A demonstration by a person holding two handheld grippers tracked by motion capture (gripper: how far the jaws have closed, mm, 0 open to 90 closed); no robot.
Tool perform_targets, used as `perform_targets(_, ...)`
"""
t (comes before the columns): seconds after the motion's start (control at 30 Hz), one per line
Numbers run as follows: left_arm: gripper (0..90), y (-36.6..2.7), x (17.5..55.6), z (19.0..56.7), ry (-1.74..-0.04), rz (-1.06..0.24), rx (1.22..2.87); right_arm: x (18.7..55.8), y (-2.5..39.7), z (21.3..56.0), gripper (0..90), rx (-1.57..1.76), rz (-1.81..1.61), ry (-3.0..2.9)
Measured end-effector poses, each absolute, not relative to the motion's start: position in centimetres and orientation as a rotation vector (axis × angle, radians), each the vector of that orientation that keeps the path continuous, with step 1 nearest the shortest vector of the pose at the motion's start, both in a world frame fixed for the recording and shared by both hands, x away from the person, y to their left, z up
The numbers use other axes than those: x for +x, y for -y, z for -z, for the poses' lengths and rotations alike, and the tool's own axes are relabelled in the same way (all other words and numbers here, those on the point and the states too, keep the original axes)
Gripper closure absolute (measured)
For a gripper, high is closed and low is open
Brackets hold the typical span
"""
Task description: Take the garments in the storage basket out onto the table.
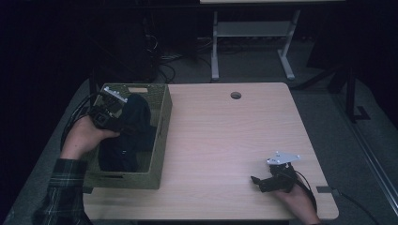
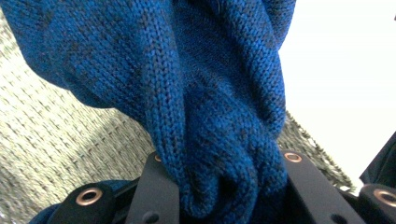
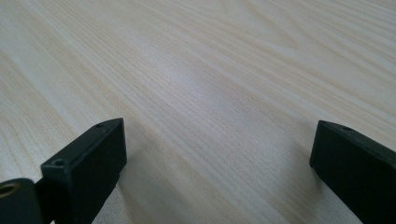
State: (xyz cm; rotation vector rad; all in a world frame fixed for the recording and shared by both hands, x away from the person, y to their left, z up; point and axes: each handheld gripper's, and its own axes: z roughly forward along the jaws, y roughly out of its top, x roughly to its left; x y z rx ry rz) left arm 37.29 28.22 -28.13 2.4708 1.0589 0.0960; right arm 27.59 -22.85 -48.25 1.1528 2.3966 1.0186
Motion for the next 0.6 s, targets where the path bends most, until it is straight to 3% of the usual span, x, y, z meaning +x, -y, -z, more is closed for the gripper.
perform_targets(0.6,71.9,-27.1,37.1,22.9,-0.984,-0.158,2.478,27.6,22.8,48.2,3.4,1.153,-1.019,-2.396)
